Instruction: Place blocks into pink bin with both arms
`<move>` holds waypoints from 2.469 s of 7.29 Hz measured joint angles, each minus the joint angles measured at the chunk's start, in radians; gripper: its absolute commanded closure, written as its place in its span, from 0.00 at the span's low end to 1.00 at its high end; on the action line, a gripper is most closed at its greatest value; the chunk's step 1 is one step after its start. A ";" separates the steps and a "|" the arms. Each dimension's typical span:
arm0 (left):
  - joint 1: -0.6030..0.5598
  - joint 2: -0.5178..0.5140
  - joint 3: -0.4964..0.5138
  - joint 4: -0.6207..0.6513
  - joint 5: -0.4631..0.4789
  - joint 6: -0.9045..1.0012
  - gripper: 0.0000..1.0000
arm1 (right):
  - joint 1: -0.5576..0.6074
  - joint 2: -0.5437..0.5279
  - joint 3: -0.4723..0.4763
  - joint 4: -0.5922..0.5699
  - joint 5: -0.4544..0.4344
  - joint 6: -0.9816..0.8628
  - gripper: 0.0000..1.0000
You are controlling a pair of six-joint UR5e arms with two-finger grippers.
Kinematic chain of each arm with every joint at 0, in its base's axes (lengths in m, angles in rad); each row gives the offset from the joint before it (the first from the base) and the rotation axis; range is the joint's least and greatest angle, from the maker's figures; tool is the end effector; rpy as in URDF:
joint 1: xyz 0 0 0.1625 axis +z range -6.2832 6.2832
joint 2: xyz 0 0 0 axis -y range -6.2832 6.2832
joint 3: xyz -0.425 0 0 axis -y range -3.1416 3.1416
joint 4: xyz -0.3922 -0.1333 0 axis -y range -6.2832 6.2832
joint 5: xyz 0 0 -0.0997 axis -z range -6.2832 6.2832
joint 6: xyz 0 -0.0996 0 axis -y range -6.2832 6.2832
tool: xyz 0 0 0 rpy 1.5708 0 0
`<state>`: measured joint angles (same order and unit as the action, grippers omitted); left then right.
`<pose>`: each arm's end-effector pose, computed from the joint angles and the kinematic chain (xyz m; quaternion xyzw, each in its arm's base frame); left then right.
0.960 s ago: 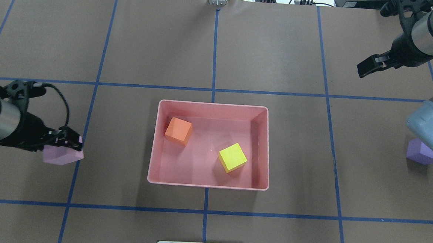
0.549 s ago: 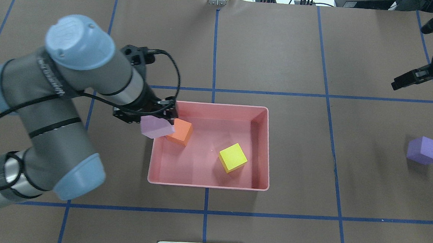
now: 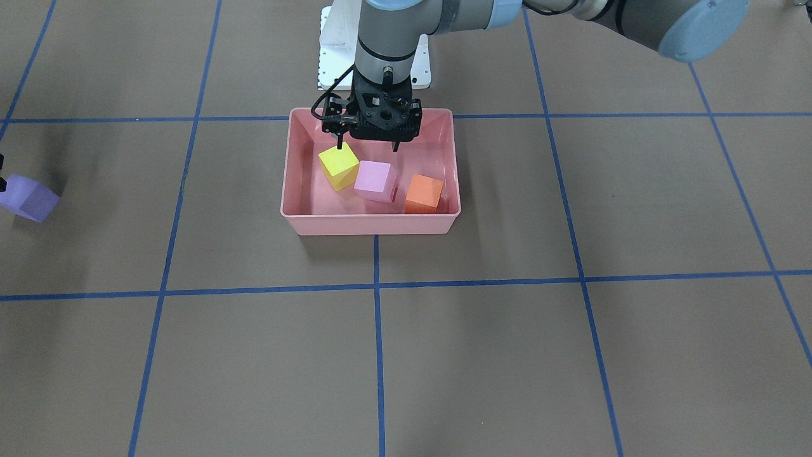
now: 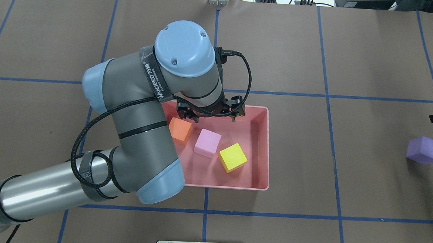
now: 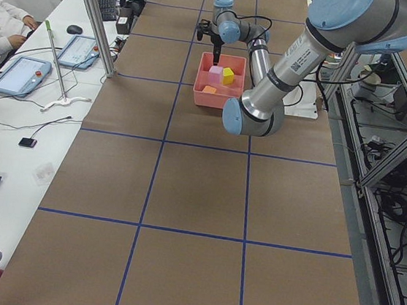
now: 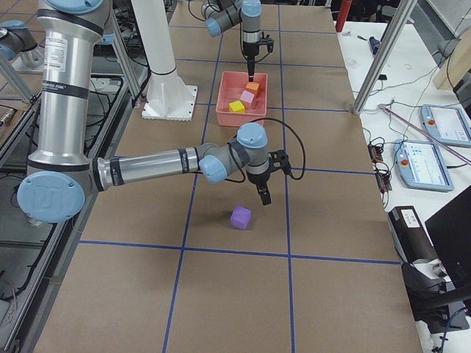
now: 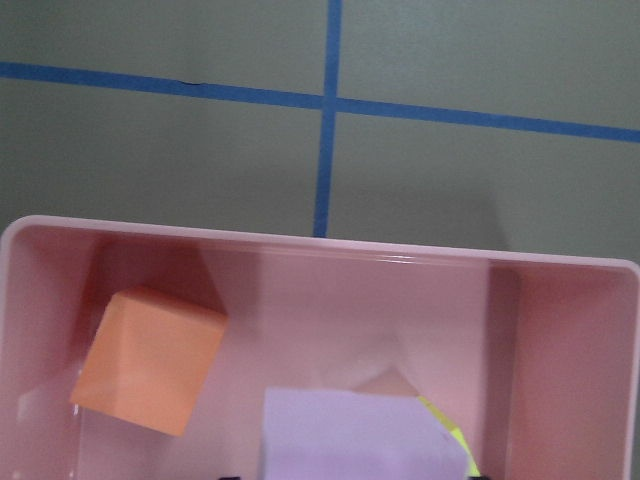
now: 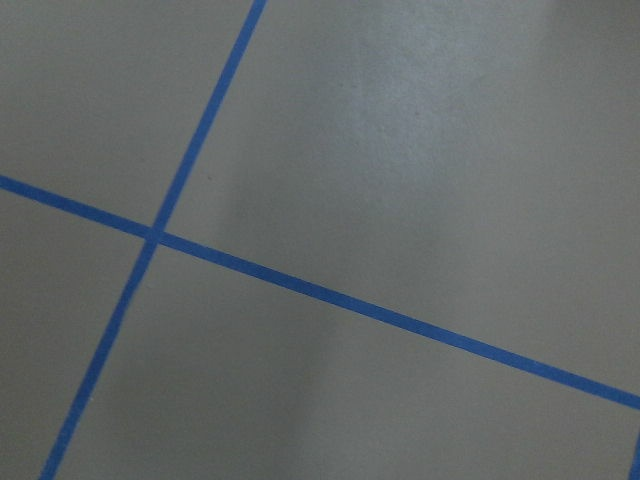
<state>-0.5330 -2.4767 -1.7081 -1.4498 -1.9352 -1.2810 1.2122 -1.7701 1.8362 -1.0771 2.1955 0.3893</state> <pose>0.5242 -0.4228 0.0626 0.0263 0.4660 -0.0268 0.8840 -0.0822 -0.4333 0.5687 0.1368 -0.3710 -0.0708 0.9158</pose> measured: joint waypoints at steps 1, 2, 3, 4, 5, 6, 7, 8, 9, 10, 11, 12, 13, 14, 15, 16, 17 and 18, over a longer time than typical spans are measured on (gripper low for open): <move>0.003 -0.007 -0.001 0.000 0.006 0.001 0.00 | 0.000 -0.057 -0.051 0.169 -0.002 0.136 0.01; 0.004 -0.009 -0.001 0.000 0.009 0.002 0.00 | -0.001 -0.100 -0.115 0.350 -0.007 0.292 0.02; 0.006 -0.010 -0.002 0.000 0.012 0.003 0.00 | -0.005 -0.127 -0.162 0.474 -0.023 0.436 0.02; 0.009 -0.012 -0.004 0.000 0.013 0.003 0.00 | -0.015 -0.141 -0.181 0.528 -0.052 0.534 0.01; 0.015 -0.015 -0.005 0.001 0.016 0.002 0.00 | -0.038 -0.147 -0.187 0.548 -0.094 0.602 0.01; 0.026 -0.019 -0.006 0.001 0.027 0.002 0.00 | -0.079 -0.151 -0.189 0.555 -0.151 0.653 0.01; 0.041 -0.022 -0.006 0.002 0.044 0.002 0.00 | -0.122 -0.156 -0.188 0.557 -0.203 0.690 0.01; 0.052 -0.026 -0.007 0.002 0.056 0.002 0.00 | -0.165 -0.160 -0.182 0.558 -0.247 0.728 0.01; 0.059 -0.028 -0.007 0.003 0.062 0.002 0.00 | -0.200 -0.167 -0.171 0.558 -0.280 0.760 0.01; 0.062 -0.029 -0.007 0.003 0.064 0.002 0.00 | -0.229 -0.180 -0.150 0.558 -0.302 0.786 0.01; 0.063 -0.030 -0.007 0.003 0.065 0.002 0.00 | -0.250 -0.196 -0.128 0.558 -0.317 0.804 0.01; 0.063 -0.030 -0.007 0.003 0.065 0.002 0.00 | -0.267 -0.206 -0.115 0.557 -0.331 0.820 0.01; 0.063 -0.029 -0.007 0.003 0.065 0.002 0.00 | -0.290 -0.210 -0.110 0.554 -0.355 0.838 0.01; 0.064 -0.029 -0.007 0.003 0.065 0.002 0.00 | -0.317 -0.211 -0.108 0.548 -0.383 0.851 0.01; 0.063 -0.028 -0.006 0.004 0.065 0.002 0.00 | -0.340 -0.213 -0.108 0.545 -0.406 0.862 0.01; 0.063 -0.026 -0.006 0.004 0.065 0.002 0.00 | -0.361 -0.214 -0.107 0.543 -0.428 0.873 0.01; 0.062 -0.025 -0.005 0.005 0.065 0.002 0.00 | -0.380 -0.213 -0.103 0.533 -0.447 0.881 0.01; 0.062 -0.024 -0.005 0.005 0.066 0.002 0.00 | -0.391 -0.210 -0.084 0.497 -0.459 0.885 0.01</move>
<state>-0.4708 -2.5006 -1.7135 -1.4451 -1.8696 -1.2793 0.8208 -1.9799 1.7521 -0.5798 1.7363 1.2743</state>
